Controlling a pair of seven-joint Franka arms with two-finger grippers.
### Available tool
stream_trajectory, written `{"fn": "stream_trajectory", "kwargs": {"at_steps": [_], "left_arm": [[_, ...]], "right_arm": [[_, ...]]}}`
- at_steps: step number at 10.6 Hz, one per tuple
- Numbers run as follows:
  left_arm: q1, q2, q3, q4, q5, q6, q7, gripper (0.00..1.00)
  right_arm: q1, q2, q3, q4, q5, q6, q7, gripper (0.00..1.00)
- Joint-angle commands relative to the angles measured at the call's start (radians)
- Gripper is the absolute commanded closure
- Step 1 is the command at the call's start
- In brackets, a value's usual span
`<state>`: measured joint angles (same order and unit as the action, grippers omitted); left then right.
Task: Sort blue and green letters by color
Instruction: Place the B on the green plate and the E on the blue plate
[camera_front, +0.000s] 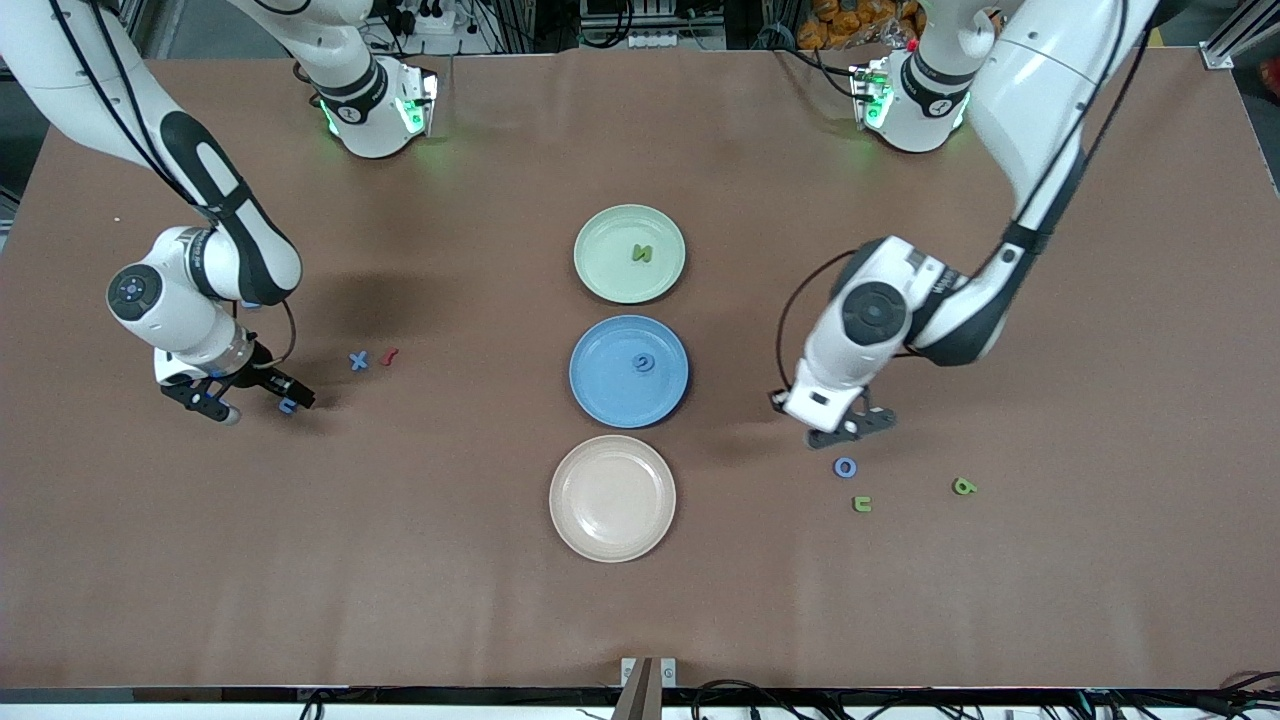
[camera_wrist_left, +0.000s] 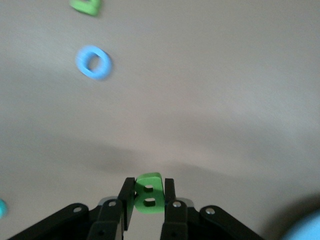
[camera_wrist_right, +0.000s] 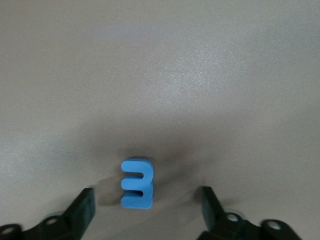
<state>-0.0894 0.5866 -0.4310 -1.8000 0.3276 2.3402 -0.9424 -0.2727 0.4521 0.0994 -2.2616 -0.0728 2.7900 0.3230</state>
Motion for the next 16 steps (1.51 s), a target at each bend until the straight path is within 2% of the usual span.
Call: {"fn": "stream_trajectory", "kwargs": {"at_steps": [1,6,8,10,12,13,14,16], "left_arm": [[-0.113,-0.014,-0.035,0.008,0.013,-0.021,-0.128,1.0],[-0.401,-0.004,-0.037,0.008,0.013,-0.024,-0.409,1.0],[-0.484,0.012,-0.037,0.008,0.013,-0.022,-0.492,1.0],[-0.548,0.041,-0.037,0.008,0.011,-0.022,-0.553,1.0],[-0.579,0.064,-0.035,0.007,0.011,-0.022,-0.614,1.0],[-0.579,0.068,-0.037,0.007,0.011,-0.022,-0.618,0.58],[-0.578,0.064,-0.037,0.008,0.011,-0.022,-0.616,0.01],[-0.543,0.026,-0.029,0.028,0.013,-0.024,-0.604,0.0]], "right_arm": [[-0.011,0.02,-0.007,0.03,-0.021,0.008,-0.024,0.41],[-0.002,0.049,-0.018,0.053,-0.012,0.02,-0.022,0.76],[0.001,0.056,-0.018,0.053,-0.007,0.022,-0.022,0.9],[0.009,0.046,-0.018,0.056,-0.007,0.014,-0.022,0.95],[0.055,-0.028,-0.018,0.068,0.001,-0.076,-0.006,0.97],[0.102,-0.065,-0.018,0.086,0.008,-0.169,0.04,0.97],[0.172,-0.084,-0.018,0.109,0.008,-0.232,0.113,0.97],[0.336,-0.075,-0.035,0.16,0.011,-0.247,0.279,0.97]]}}
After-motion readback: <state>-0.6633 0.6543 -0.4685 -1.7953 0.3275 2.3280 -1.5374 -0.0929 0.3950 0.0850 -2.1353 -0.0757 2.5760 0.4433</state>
